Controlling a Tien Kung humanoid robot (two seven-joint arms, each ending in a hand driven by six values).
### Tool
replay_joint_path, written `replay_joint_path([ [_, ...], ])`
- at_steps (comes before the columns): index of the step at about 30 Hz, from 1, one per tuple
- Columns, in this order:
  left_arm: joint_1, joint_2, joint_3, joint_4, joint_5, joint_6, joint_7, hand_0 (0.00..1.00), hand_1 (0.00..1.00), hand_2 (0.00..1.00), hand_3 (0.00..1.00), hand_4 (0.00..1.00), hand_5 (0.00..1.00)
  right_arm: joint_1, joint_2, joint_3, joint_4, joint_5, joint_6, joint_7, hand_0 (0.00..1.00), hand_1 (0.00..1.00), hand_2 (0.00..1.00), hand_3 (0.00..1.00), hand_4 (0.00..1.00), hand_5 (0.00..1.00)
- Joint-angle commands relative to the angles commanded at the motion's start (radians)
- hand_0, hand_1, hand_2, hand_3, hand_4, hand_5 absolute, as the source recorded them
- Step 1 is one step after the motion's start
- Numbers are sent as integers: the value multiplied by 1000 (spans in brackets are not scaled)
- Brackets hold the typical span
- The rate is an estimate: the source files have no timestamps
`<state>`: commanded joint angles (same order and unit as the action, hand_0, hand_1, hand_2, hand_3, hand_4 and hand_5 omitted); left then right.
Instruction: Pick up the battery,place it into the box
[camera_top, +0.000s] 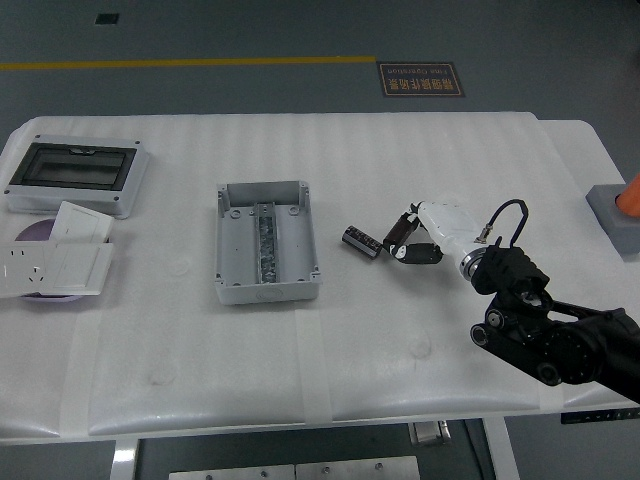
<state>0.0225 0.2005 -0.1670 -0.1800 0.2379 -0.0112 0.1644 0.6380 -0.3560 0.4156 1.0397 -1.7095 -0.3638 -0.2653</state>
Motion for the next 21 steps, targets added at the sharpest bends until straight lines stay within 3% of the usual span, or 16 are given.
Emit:
replay_joint_path([
  [4, 0, -1, -4, 0, 5, 0, 1, 657, 666, 619, 659, 667, 344, 4, -19, 24, 34, -21, -2, -6, 686, 656, 505, 492, 698, 449],
  [11, 1, 0, -36, 0, 39, 0, 9, 658, 665, 619, 660, 668, 344, -5, -42, 112, 169, -52, -15, -23, 686, 655, 504, 492, 708, 456],
  [18, 2, 1, -32, 0, 37, -1, 11, 657, 664, 619, 660, 667, 344, -22, -9, 148, 343, 19, -45, -9, 685, 656, 505, 497, 685, 427],
  [21, 2, 2, -34, 0, 40, -1, 13, 657, 664, 619, 660, 667, 344, -13, 15, 115, 402, 82, -22, 27, 685, 656, 505, 497, 685, 427],
])
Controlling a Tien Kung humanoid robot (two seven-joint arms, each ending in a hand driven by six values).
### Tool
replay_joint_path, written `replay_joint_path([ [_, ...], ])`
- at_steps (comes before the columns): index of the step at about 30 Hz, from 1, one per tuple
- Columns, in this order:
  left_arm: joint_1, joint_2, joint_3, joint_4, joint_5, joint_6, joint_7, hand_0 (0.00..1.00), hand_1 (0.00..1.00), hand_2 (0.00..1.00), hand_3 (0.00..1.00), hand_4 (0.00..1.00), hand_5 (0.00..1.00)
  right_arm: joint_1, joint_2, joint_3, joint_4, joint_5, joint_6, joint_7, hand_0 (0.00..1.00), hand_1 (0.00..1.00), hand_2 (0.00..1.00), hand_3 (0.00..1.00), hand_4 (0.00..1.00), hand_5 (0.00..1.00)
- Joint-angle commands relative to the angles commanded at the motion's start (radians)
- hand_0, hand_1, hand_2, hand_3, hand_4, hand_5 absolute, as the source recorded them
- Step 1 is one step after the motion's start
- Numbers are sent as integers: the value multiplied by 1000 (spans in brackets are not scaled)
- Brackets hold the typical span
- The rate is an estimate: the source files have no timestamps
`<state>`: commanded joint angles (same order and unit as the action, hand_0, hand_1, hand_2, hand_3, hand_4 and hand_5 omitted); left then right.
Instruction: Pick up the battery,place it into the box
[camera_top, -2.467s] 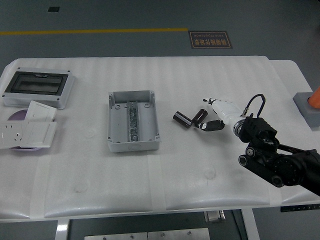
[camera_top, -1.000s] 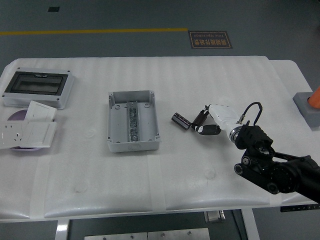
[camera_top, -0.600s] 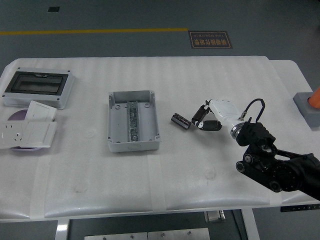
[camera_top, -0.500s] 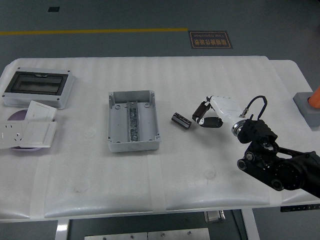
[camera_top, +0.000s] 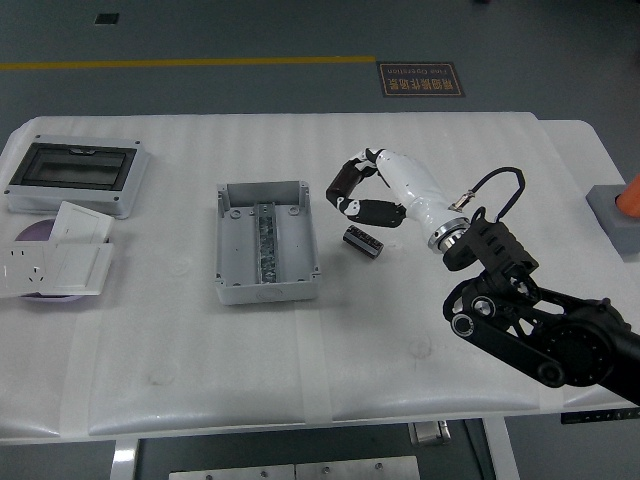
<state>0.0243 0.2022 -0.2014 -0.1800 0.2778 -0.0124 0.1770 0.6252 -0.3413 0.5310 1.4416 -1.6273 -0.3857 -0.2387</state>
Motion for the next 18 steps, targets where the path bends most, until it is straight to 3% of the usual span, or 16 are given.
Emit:
replay_joint_path([
  [1, 0, 0, -1, 0, 1, 0, 1, 657, 664, 619, 660, 668, 344, 4, 8, -14, 7, 16, 15, 6, 680, 656, 516, 550, 677, 432],
  [6, -1, 1, -3, 0, 4, -1, 3, 657, 664, 619, 660, 668, 344, 20, 51, -96, -19, 53, 54, 30, 680, 656, 516, 550, 677, 432],
  [7, 0, 2, -4, 0, 4, -1, 3, 655, 664, 619, 659, 668, 343, 22, 57, -108, -28, 55, 55, 32, 694, 684, 692, 674, 703, 451],
  [12, 1, 3, -9, 0, 10, -2, 5, 655, 664, 619, 659, 668, 343, 28, 79, -144, -66, 54, 54, 38, 694, 684, 692, 674, 703, 451],
  [13, 1, 3, -12, 0, 13, -2, 6, 655, 663, 619, 658, 669, 347, 29, 81, -146, -71, 54, 53, 39, 985, 932, 981, 977, 849, 527],
  [18, 0, 4, -11, 0, 12, -1, 5, 655, 663, 619, 658, 669, 347, 33, 85, -149, -86, 63, 48, 43, 985, 932, 981, 977, 849, 527],
])
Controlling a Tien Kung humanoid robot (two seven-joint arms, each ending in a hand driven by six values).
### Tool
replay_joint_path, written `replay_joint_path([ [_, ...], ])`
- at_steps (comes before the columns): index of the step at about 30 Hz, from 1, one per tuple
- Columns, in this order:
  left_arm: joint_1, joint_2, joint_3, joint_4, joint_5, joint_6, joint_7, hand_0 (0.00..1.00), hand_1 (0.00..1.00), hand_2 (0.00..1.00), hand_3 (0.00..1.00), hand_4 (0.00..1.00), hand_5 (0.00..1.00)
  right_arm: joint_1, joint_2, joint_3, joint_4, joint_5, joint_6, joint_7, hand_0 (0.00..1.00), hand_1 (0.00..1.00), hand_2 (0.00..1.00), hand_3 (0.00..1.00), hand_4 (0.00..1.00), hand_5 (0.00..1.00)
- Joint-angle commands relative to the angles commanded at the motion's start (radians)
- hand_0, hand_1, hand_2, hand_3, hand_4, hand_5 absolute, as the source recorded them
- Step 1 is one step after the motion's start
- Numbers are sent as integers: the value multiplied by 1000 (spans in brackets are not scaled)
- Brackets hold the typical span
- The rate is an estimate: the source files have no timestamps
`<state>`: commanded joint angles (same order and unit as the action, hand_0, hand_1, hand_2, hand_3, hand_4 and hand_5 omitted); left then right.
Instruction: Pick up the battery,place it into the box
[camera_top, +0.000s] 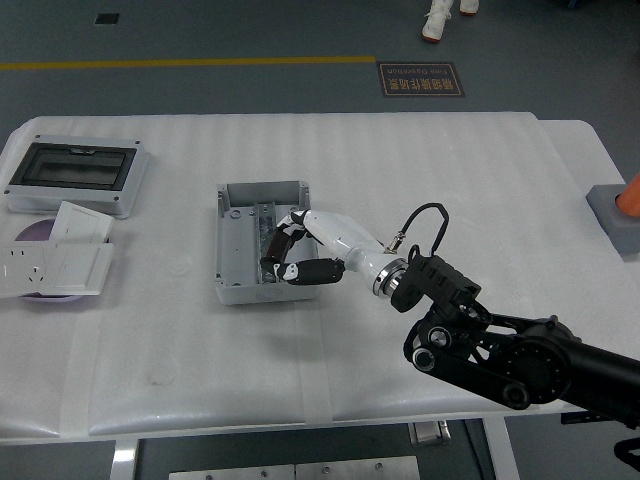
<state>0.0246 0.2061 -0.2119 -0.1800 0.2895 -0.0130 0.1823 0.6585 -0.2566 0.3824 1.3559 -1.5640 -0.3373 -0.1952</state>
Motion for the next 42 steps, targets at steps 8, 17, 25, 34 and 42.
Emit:
replay_joint_path([
  [8, -1, 0, 12, 0, -11, 1, -3, 654, 663, 619, 658, 669, 346, 0, 6, -4, -18, 7, -9, 0, 998, 966, 985, 986, 850, 524],
  [17, -1, -1, 10, 0, -11, 1, -4, 654, 663, 619, 657, 668, 346, 9, -79, 61, -52, -35, -23, -4, 998, 963, 972, 972, 852, 526],
  [25, -4, 0, -6, 0, 5, 1, -1, 654, 663, 619, 656, 665, 343, 138, -248, -111, -120, -180, 36, -37, 998, 911, 907, 914, 851, 527],
  [34, -6, 4, -4, 0, 12, 1, -1, 654, 663, 619, 655, 665, 344, 294, -342, -269, -5, -413, 178, -3, 975, 890, 888, 890, 829, 499],
  [42, -10, 3, -1, 0, 26, 1, 3, 654, 663, 619, 654, 663, 343, 359, -306, -209, 34, -573, 378, 38, 972, 930, 930, 954, 710, 269],
])
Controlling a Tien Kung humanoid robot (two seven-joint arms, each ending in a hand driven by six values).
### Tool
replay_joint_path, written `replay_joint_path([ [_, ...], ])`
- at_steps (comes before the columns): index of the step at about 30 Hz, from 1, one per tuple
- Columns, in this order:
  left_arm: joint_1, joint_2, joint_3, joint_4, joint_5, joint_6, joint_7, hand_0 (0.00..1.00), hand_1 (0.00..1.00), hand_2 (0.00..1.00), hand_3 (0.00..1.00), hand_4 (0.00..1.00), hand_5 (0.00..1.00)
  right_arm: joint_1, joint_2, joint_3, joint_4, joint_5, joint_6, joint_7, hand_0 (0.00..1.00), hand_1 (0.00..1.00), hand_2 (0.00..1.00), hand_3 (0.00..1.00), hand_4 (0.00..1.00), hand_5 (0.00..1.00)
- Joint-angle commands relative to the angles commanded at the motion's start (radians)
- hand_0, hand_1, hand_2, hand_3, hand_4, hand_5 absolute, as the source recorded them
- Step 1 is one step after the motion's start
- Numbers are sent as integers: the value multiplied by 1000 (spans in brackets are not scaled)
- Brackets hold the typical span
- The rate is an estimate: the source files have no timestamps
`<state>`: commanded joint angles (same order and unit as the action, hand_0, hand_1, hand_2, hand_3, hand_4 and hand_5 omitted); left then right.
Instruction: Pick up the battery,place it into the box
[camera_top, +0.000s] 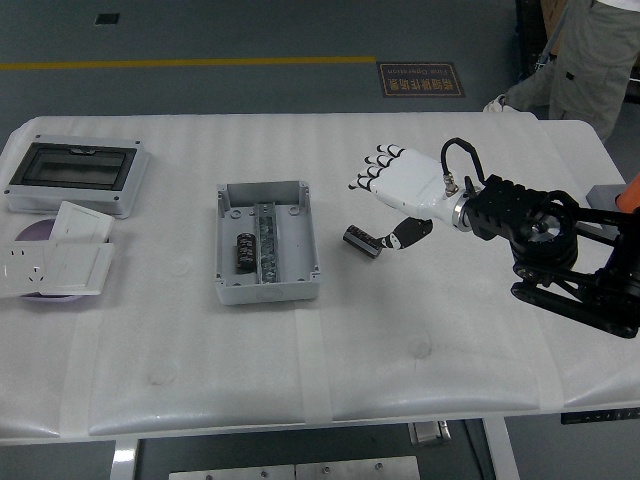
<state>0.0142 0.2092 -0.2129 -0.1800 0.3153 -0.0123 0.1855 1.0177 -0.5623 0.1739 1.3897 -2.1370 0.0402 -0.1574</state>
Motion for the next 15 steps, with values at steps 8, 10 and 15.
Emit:
replay_joint_path([
  [8, -10, -1, 35, 0, -50, -3, -4, 654, 663, 619, 654, 658, 341, 2, 52, 51, -43, -53, 111, 51, 998, 998, 998, 998, 644, 68],
  [10, -11, 1, 16, 0, -38, -4, 1, 654, 663, 619, 654, 658, 341, -4, 58, 65, -51, -63, 136, 65, 998, 998, 998, 998, 644, 68],
  [15, -11, 3, -17, 0, -8, -6, 10, 654, 662, 619, 654, 657, 336, -17, 70, 81, -61, -65, 175, 70, 998, 998, 998, 998, 635, 47],
])
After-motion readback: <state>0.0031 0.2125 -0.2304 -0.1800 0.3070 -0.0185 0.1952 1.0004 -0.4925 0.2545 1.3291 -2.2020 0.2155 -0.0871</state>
